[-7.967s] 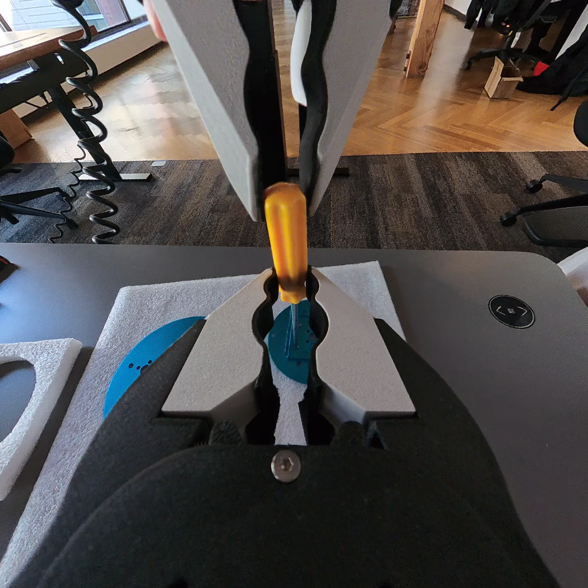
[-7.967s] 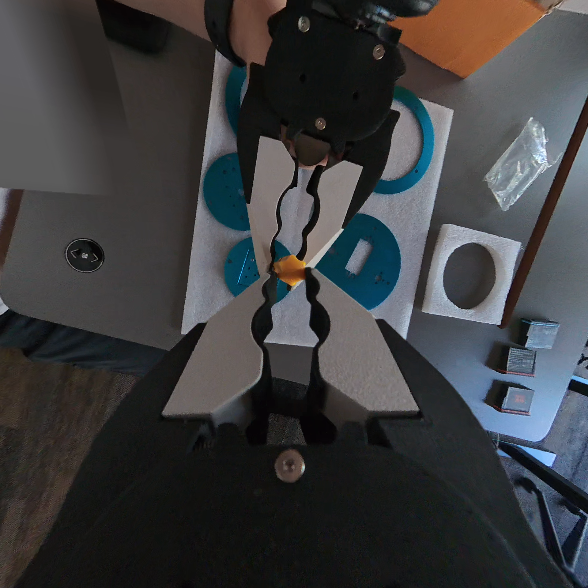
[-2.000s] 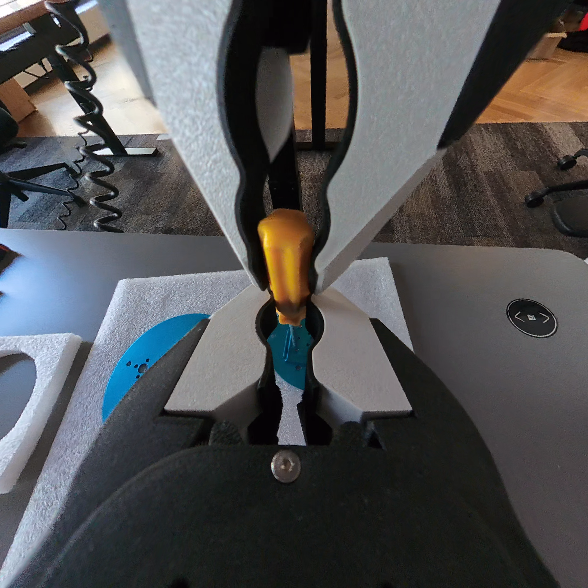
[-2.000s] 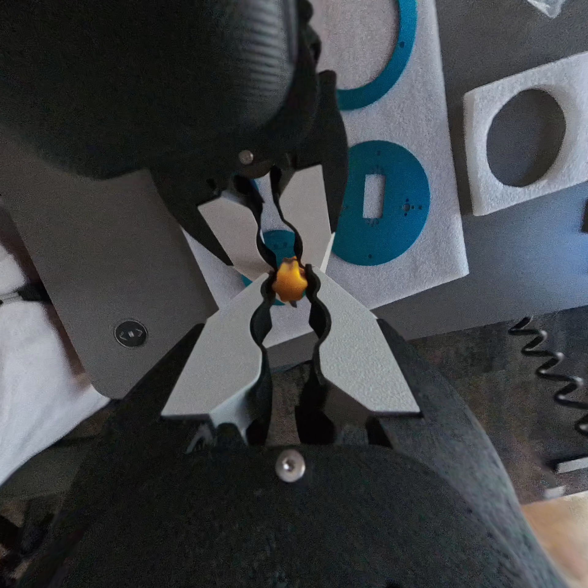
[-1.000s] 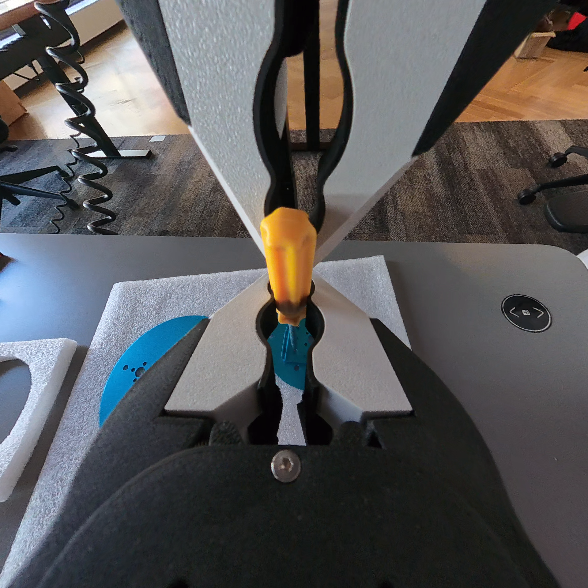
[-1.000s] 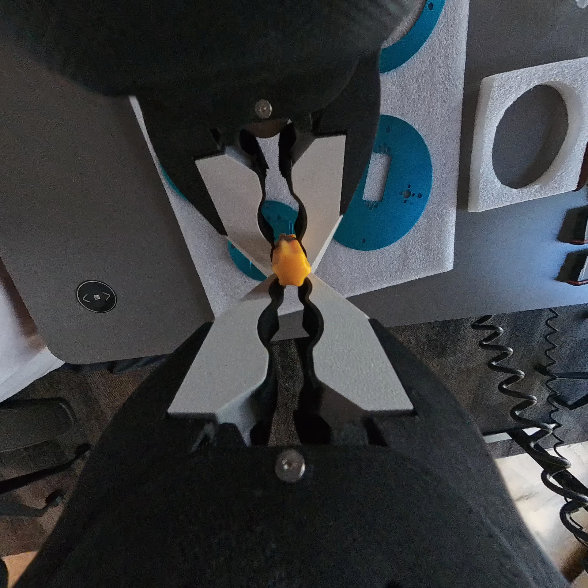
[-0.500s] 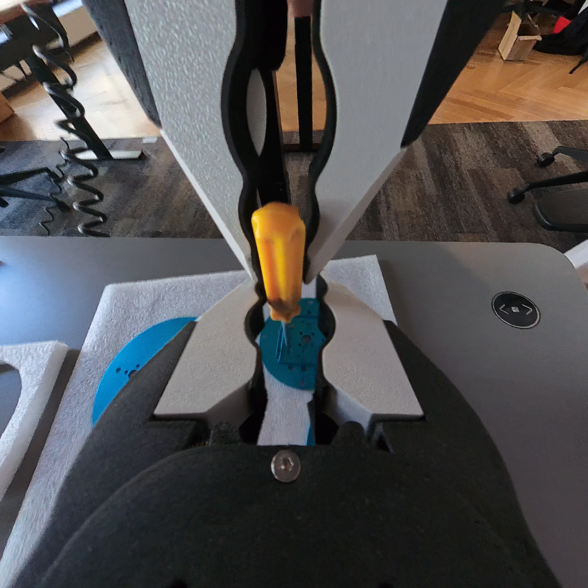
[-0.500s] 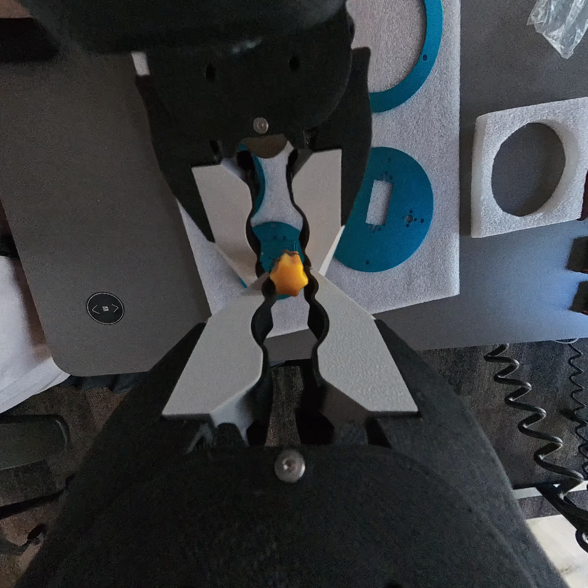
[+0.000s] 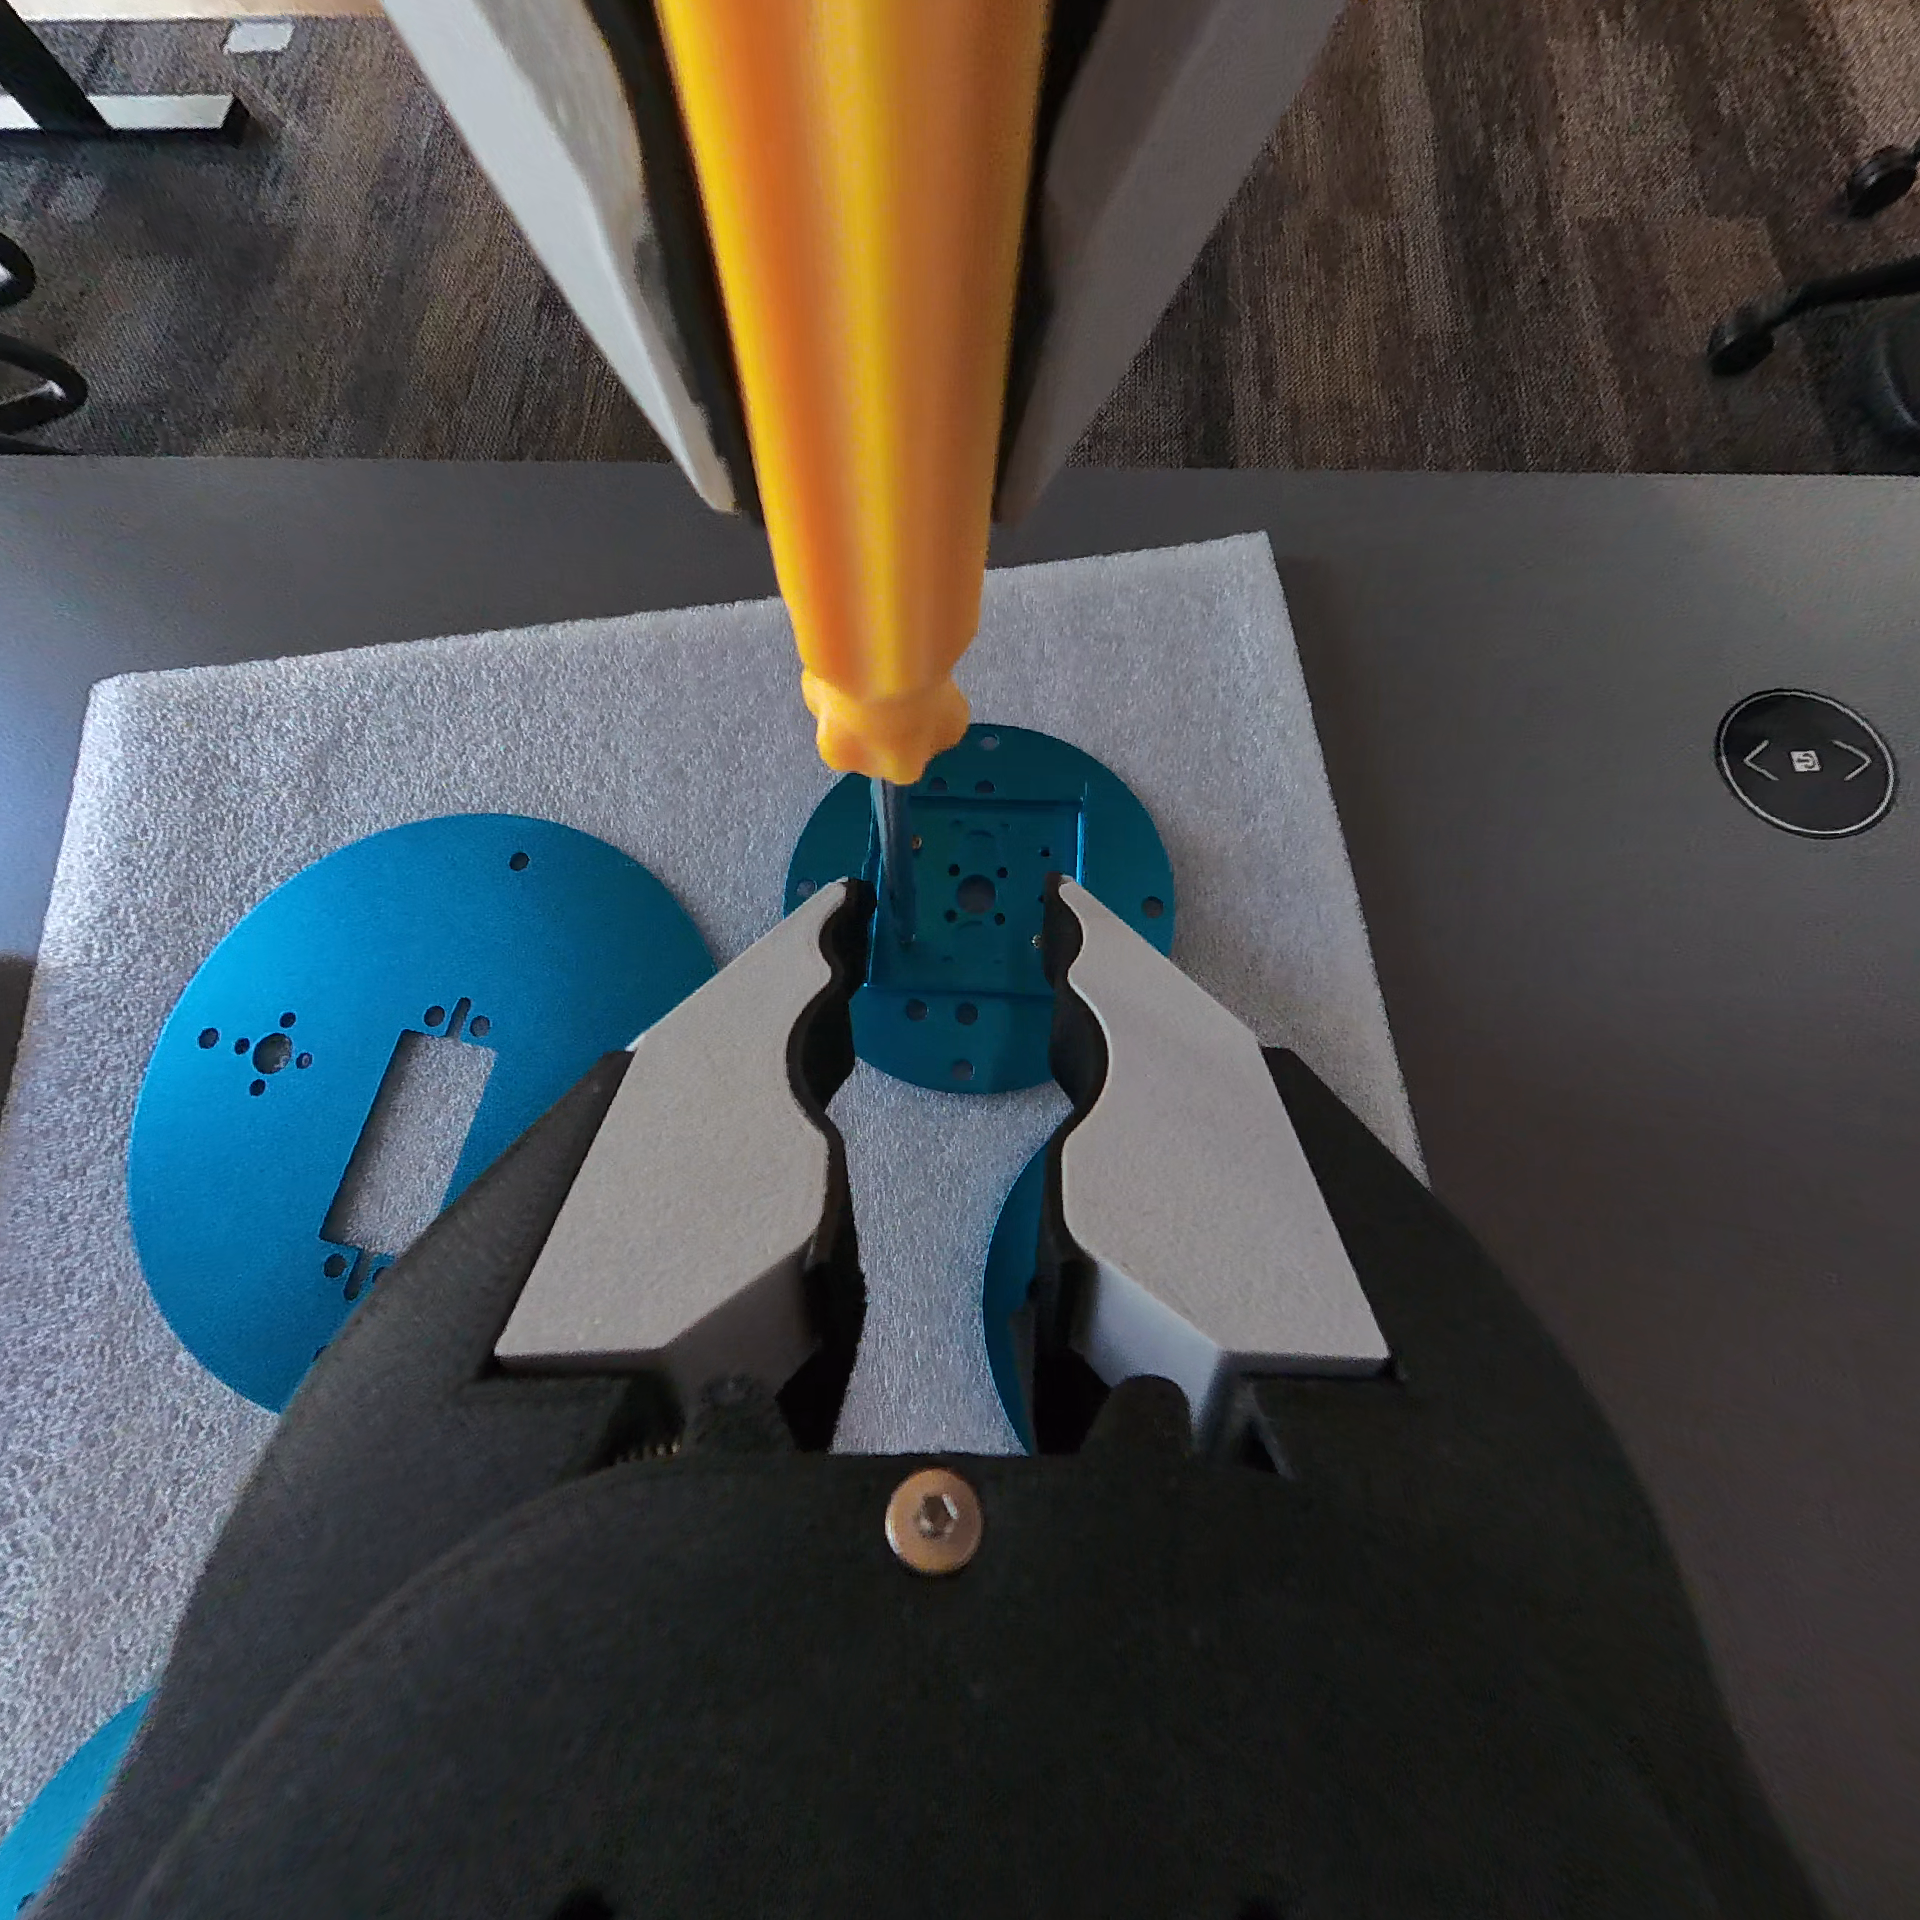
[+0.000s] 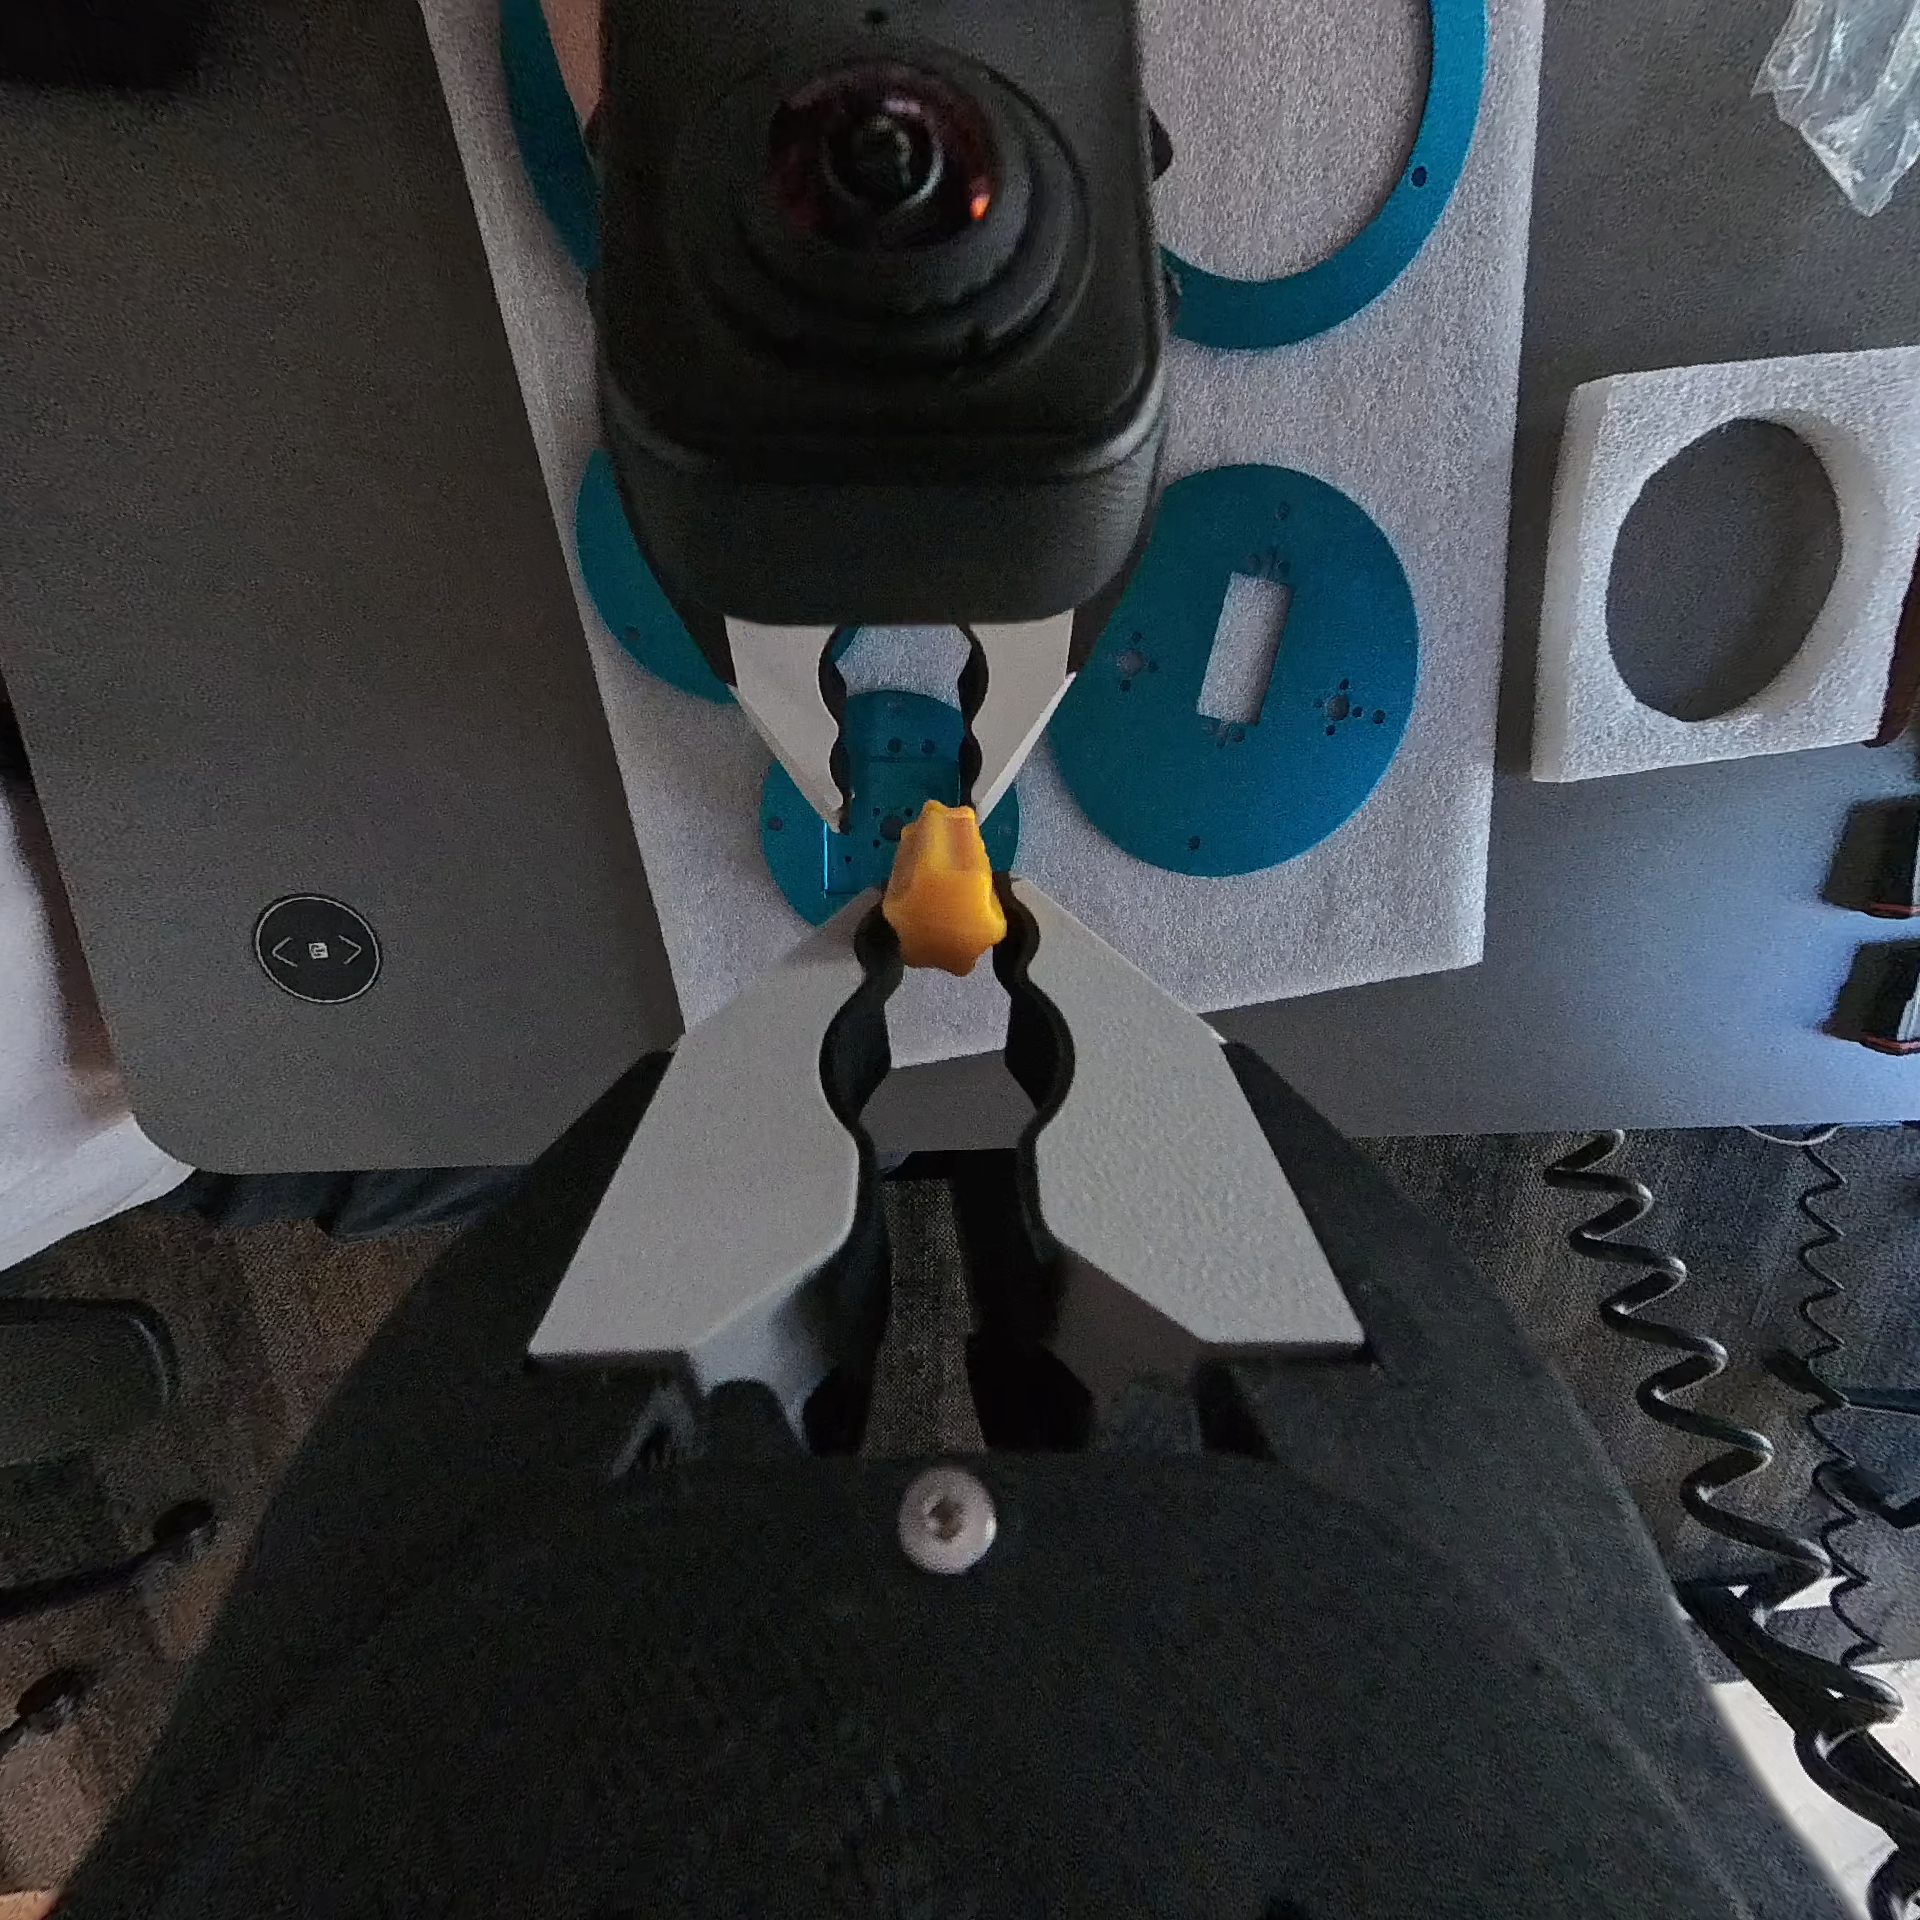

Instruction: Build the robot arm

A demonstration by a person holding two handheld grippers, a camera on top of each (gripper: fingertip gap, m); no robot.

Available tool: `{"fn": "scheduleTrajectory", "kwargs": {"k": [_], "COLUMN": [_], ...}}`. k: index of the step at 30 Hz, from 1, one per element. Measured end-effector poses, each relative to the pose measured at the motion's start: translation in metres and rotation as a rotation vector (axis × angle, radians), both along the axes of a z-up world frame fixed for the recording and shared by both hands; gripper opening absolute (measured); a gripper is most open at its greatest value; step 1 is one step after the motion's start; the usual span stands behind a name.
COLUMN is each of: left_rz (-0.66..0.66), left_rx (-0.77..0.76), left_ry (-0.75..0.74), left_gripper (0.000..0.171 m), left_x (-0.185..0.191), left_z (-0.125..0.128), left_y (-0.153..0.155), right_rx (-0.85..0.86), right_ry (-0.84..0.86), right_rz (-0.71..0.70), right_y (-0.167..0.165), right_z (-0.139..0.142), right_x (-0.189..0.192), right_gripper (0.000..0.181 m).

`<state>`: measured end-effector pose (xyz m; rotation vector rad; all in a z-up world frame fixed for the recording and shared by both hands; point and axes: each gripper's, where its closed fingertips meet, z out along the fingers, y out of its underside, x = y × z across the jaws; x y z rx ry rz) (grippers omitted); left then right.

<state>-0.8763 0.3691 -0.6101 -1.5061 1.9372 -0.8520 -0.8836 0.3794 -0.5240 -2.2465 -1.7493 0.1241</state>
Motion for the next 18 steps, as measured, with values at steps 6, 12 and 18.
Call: {"fn": "scheduleTrajectory", "kwargs": {"k": [6, 12, 18], "left_rz": [0.011, -0.014, -0.007], "left_rx": [-0.062, -0.102, -0.017], "left_ry": [-0.003, 0.009, 0.025], "left_gripper": [0.035, 0.049, 0.041], "left_x": [0.0, -0.002, -0.002], "left_z": [0.002, 0.002, -0.001], "left_y": [-0.002, -0.007, -0.003], "right_rx": [-0.002, 0.01, 0.049], "right_ry": [-0.004, 0.008, 0.051], "right_rz": [0.005, 0.004, -0.023], "right_y": [0.0, -0.002, -0.008], "right_z": [0.0, 0.0, -0.002], "right_x": [0.001, 0.003, 0.011], "right_gripper": [0.016, 0.017, 0.015]}}
